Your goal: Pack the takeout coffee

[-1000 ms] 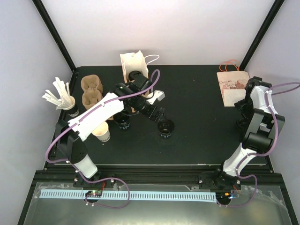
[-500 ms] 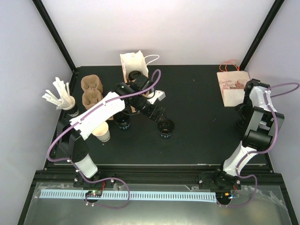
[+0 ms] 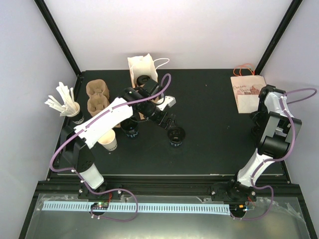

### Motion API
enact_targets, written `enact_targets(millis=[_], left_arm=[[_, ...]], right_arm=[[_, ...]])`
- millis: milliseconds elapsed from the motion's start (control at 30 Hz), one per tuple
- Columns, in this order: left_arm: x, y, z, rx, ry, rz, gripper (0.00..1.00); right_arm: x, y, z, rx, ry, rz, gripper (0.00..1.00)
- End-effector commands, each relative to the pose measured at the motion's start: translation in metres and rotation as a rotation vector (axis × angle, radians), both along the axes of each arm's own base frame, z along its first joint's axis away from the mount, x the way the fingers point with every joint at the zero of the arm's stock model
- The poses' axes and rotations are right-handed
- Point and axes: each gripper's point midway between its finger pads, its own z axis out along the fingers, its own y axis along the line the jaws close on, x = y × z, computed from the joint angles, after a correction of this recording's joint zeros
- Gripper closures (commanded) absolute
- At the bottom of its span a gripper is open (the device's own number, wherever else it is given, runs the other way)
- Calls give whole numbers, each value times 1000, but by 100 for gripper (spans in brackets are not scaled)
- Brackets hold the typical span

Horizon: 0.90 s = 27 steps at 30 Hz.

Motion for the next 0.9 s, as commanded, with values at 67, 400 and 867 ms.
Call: enact_targets(millis=[67,400,867], left_arm=[[4,0,4,3,0,6,1],[4,-1,0,8,14,10,1],[4,-1,0,11,13,11,1]], right_arm=[[1,-6,-4,-38,9,-7,20],[-3,-6,-11,-35,29,-13,19],[-2,-5,-9,-38,4,-10,31]])
